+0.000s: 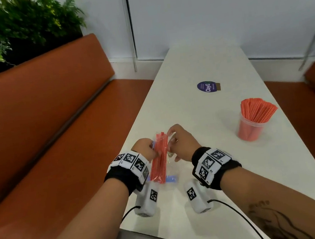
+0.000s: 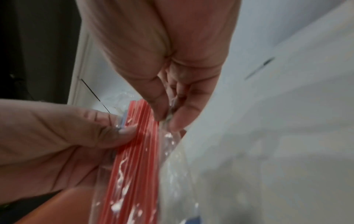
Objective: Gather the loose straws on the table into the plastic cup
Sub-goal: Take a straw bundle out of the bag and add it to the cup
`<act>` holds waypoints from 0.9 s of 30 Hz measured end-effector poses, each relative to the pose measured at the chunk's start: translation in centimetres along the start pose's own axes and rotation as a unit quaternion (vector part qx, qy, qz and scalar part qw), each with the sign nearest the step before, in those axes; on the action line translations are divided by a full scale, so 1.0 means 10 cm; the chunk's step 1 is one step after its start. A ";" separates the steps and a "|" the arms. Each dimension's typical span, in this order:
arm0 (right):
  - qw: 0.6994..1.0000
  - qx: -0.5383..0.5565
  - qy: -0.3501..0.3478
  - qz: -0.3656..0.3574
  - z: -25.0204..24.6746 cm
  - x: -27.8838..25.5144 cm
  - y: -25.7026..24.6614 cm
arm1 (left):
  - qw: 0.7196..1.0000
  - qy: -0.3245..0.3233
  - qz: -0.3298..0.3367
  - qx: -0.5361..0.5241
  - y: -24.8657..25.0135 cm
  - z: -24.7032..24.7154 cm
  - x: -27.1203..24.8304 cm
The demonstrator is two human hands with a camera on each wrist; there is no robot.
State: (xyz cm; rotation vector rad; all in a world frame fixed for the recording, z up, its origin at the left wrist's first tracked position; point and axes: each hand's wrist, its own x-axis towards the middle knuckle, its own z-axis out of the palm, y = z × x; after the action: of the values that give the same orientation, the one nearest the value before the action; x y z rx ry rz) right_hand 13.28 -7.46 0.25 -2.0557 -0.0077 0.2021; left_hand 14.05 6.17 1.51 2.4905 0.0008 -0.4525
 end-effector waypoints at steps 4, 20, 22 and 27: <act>0.992 -0.018 0.096 -0.076 -0.52 -0.19 -0.08 | 0.968 0.015 0.141 -0.207 0.40 0.12 0.02; 0.940 -0.160 0.290 -0.084 -1.50 -0.75 0.27 | 0.887 -0.121 0.210 -0.393 1.24 0.96 0.12; 0.943 -0.180 0.274 -0.063 -1.59 -0.76 0.26 | 0.902 -0.116 0.221 -0.352 1.27 1.01 0.15; 0.956 -0.225 0.184 -0.047 -1.75 -0.82 0.17 | 0.925 -0.098 0.248 -0.270 1.35 1.05 0.14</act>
State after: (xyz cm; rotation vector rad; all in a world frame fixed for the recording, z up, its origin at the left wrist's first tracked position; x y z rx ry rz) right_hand 7.58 -24.31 7.93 -2.5121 0.0847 -0.2690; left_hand 13.41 -11.00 0.67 1.8062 -0.5053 -0.4101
